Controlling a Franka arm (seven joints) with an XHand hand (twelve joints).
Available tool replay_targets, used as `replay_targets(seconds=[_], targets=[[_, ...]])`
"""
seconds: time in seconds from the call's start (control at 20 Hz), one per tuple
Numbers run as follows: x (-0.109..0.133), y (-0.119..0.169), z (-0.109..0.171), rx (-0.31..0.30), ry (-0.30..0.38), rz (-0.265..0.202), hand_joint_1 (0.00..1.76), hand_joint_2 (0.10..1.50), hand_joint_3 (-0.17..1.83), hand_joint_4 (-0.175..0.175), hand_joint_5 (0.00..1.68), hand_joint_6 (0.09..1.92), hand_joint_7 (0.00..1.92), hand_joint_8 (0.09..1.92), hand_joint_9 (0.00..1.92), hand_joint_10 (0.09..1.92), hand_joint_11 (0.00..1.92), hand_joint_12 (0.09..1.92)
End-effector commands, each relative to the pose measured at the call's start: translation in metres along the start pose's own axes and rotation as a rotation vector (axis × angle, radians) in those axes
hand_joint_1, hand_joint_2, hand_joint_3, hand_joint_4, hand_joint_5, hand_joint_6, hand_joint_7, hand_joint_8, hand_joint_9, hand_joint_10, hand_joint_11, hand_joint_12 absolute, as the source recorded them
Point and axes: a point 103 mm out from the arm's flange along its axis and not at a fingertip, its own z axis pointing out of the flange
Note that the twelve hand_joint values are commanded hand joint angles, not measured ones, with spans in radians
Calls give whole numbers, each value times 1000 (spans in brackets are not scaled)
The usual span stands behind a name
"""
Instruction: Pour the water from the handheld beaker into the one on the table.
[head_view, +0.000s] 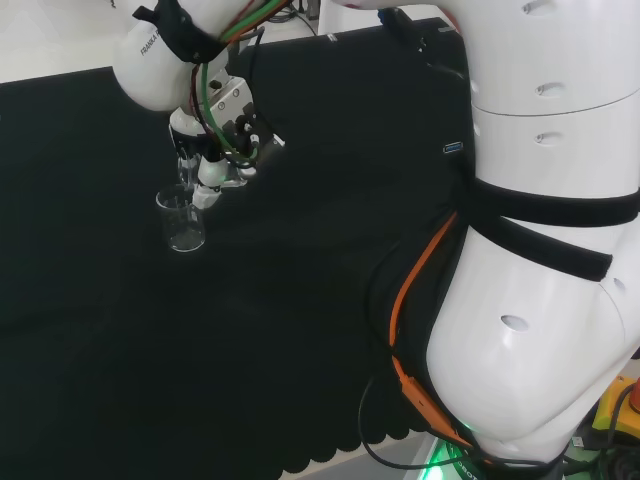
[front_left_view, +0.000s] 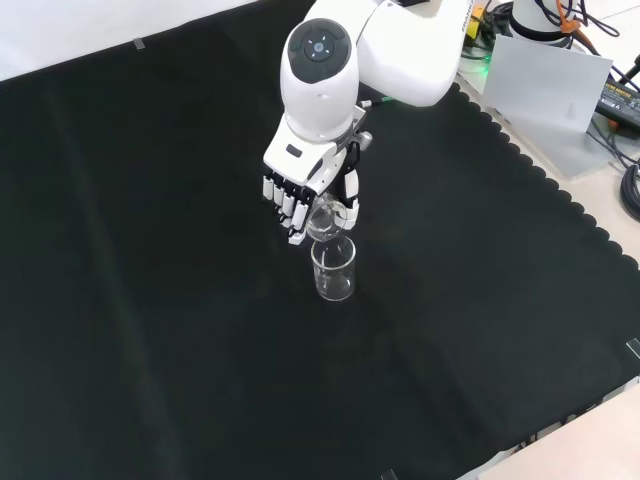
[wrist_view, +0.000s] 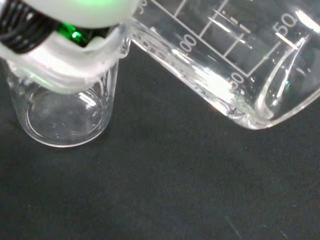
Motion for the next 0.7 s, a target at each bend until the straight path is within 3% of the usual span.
replay_targets(seconds=[0.05,0.7], targets=[[4,0,-2,3,-25,-6,1163,718,433,142,1485,169,1763,87,1694,107,1320,759],[7,3,-10,47,-81,-8,1163,721,431,139,1483,174,1763,87,1694,107,1324,756]])
